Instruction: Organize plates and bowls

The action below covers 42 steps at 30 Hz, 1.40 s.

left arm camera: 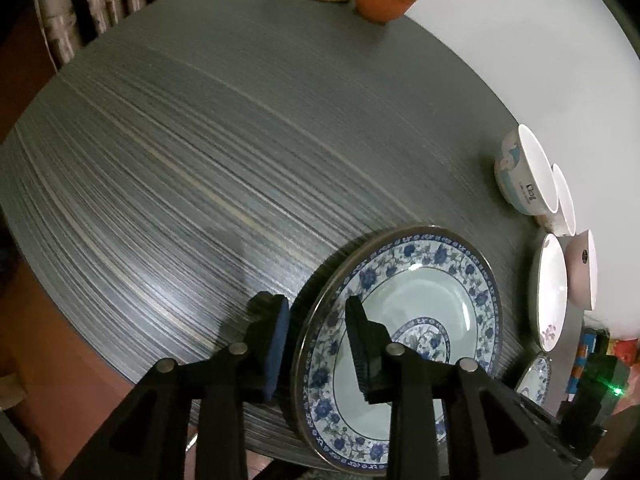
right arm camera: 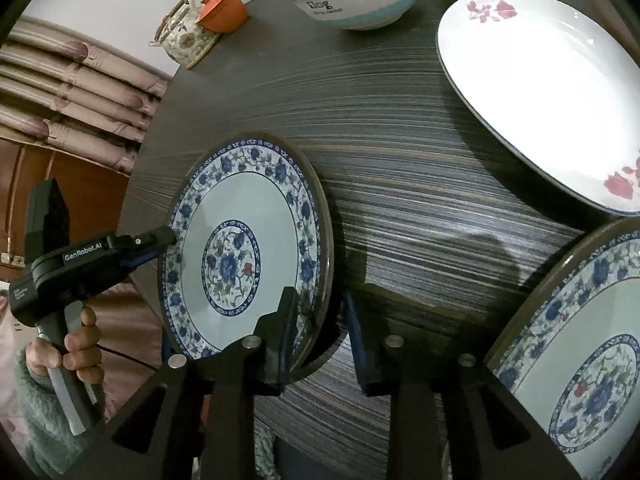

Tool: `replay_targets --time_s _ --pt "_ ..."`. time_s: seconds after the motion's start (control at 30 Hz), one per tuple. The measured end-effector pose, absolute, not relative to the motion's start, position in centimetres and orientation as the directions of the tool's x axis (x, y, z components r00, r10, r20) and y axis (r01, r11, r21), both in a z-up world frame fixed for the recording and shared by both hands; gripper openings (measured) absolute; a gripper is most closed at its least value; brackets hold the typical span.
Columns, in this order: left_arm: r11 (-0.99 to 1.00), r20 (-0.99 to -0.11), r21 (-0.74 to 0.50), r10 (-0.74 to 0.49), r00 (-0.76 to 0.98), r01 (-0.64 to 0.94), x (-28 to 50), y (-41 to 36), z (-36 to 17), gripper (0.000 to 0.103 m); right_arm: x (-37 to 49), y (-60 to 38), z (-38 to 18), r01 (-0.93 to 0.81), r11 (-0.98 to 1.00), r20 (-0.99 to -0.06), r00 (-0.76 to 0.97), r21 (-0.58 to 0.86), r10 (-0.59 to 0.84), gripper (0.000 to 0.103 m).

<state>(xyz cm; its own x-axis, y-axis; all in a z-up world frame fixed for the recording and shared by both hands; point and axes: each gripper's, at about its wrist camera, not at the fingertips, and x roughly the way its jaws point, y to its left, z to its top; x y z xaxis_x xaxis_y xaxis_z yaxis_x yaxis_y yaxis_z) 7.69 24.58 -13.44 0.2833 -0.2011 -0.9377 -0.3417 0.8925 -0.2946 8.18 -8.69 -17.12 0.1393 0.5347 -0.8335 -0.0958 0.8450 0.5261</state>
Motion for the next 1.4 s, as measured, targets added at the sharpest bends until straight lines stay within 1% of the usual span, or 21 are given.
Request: replay_targets --time_s 0.13,0.23,0.37,0.53,0.63,0.9,1.2,1.4 --pt "0.906 -0.935 -0.266 -0.160 0.316 -0.329 7.2 24.0 -12.2 0.034 7.8 -9.4 -16.3 -0.090 0.840 -0.824 0.168 0.534 0.542 0.025" --pt "0.935 -0.931 -0.203 -0.092 0.355 -0.291 6.5 22.4 -10.4 0.034 7.1 -9.9 -15.2 -0.102 0.848 -0.823 0.204 0.520 0.529 0.025" --pt "0.956 -0.916 -0.176 -0.071 0.395 -0.234 5.7 20.2 -8.6 0.035 5.9 -10.5 -13.6 -0.131 0.871 -0.829 0.268 0.473 0.490 0.025" --pt "0.968 -0.903 -0.185 -0.100 0.418 -0.168 5.0 16.6 -7.3 0.035 4.1 -12.0 -11.8 -0.139 0.886 -0.825 0.323 0.443 0.464 0.025" --pt "0.977 -0.898 -0.169 -0.098 0.430 -0.130 4.5 14.3 -6.7 0.035 3.2 -13.2 -10.5 -0.133 0.905 -0.825 0.373 0.405 0.424 0.026" --pt "0.986 -0.896 -0.167 -0.142 0.422 -0.021 3.7 8.4 -6.5 0.035 0.5 -17.9 -8.4 -0.067 0.922 -0.809 0.458 0.381 0.368 0.027" --pt "0.977 -0.903 -0.183 -0.211 0.374 0.108 2.2 2.6 -7.3 0.035 -2.3 -23.9 -8.1 0.036 0.934 -0.812 0.507 0.354 0.289 0.027" --pt "0.965 -0.906 -0.205 -0.251 0.341 0.164 1.6 -0.1 -8.4 0.035 -4.3 -27.4 -8.9 0.086 0.941 -0.823 0.515 0.328 0.240 0.027"
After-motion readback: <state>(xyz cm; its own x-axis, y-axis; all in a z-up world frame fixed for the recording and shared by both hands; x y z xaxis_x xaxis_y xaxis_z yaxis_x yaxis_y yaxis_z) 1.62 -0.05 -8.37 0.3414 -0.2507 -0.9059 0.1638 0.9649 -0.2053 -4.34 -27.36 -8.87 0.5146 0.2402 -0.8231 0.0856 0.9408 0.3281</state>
